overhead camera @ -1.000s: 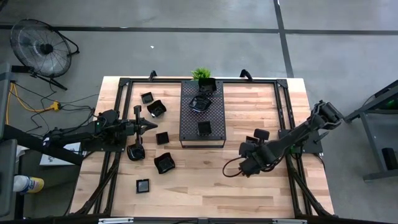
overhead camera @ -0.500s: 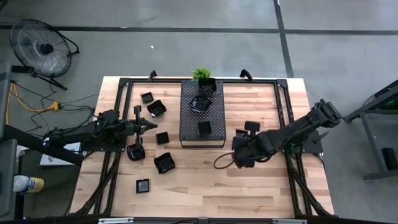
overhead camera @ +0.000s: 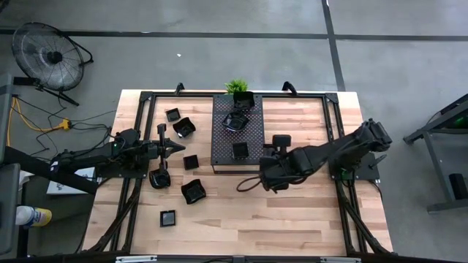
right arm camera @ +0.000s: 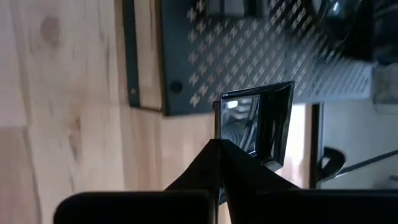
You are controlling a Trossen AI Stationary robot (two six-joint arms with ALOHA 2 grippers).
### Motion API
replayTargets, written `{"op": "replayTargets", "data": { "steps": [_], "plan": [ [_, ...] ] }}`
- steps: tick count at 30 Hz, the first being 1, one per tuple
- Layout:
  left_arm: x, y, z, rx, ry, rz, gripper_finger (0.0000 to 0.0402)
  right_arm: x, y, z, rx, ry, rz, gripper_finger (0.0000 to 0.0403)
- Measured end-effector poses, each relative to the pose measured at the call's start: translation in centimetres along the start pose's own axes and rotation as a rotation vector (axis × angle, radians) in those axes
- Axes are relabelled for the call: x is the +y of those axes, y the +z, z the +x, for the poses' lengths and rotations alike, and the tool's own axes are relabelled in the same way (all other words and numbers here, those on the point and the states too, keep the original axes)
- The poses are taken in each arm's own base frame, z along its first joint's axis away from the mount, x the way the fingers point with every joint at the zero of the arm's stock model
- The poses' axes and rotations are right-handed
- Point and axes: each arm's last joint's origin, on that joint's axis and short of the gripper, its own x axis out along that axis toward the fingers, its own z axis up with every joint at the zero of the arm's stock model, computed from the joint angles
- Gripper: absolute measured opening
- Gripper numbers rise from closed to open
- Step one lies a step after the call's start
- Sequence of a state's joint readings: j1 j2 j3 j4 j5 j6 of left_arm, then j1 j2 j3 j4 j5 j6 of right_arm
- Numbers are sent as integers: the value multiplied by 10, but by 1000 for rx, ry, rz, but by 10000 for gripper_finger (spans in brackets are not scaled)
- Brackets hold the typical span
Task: Pick & Place Mini shaped plates
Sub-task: Stack the square plate on top of the square plate on the shelf
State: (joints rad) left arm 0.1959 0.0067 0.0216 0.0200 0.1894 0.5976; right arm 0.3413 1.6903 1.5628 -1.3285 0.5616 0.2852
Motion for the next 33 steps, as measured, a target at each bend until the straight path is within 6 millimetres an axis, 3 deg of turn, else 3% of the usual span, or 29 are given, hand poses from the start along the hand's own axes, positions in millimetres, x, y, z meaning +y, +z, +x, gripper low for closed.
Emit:
{"op": "replayTargets", "data": {
  "steps": [19,33],
  "plan": [
    [0,0,0,0,0,0,1,-6,64,15,-78,-39,-138,5],
    [0,0,0,0,0,0,1,-2,84,39,-100,-44,-154,6]
  ]
}}
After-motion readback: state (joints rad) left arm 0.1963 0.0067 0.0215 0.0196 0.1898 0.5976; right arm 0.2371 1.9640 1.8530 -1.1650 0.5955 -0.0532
